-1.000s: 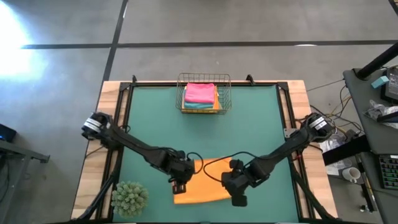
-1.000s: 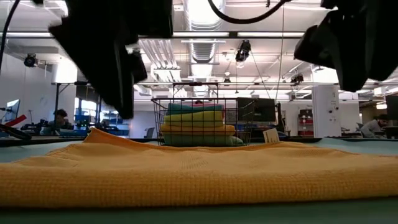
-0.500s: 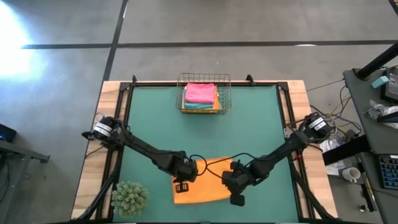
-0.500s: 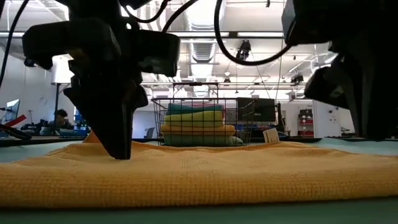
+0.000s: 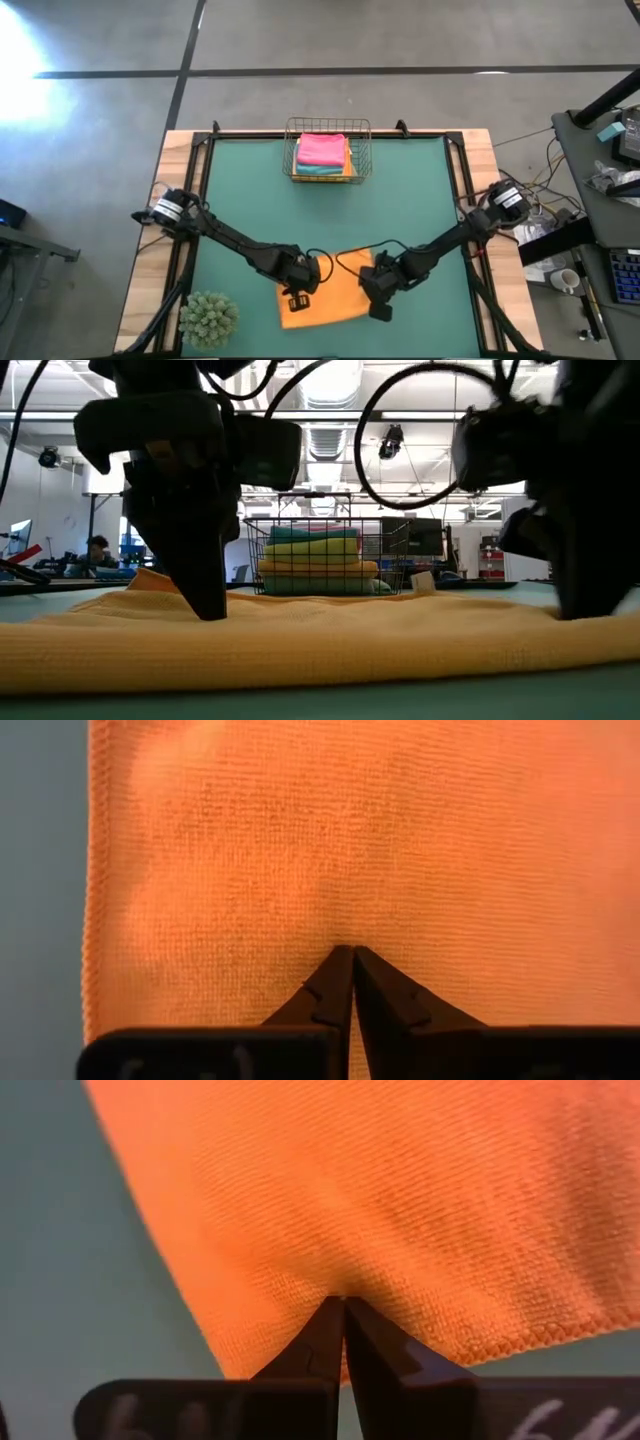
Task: Fold microfiber towels
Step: Fold the yellow microfiber cloth
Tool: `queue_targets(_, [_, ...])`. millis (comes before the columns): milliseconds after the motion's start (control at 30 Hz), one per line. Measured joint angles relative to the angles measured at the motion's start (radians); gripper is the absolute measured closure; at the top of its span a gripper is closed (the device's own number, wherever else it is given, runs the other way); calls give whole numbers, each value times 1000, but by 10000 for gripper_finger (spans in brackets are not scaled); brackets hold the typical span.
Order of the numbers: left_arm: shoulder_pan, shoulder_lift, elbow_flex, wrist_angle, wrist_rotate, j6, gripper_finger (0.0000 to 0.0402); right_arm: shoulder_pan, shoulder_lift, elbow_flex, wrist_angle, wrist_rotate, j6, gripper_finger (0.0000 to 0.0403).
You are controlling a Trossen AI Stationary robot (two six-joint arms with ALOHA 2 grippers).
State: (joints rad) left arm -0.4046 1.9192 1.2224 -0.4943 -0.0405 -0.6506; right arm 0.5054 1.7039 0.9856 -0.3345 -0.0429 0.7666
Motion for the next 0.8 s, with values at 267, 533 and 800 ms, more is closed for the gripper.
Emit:
queue_targets(267, [-4, 42, 6, 6, 24, -52, 400, -94, -4, 0, -105, 10, -50, 394])
queue_targets(533, [-5, 15, 14, 35, 41, -104, 400, -192, -4, 11, -162, 9, -177, 394])
queue_targets(800, [-5, 15, 11, 105, 49, -106, 400, -322, -8, 10, -167, 20, -319, 394])
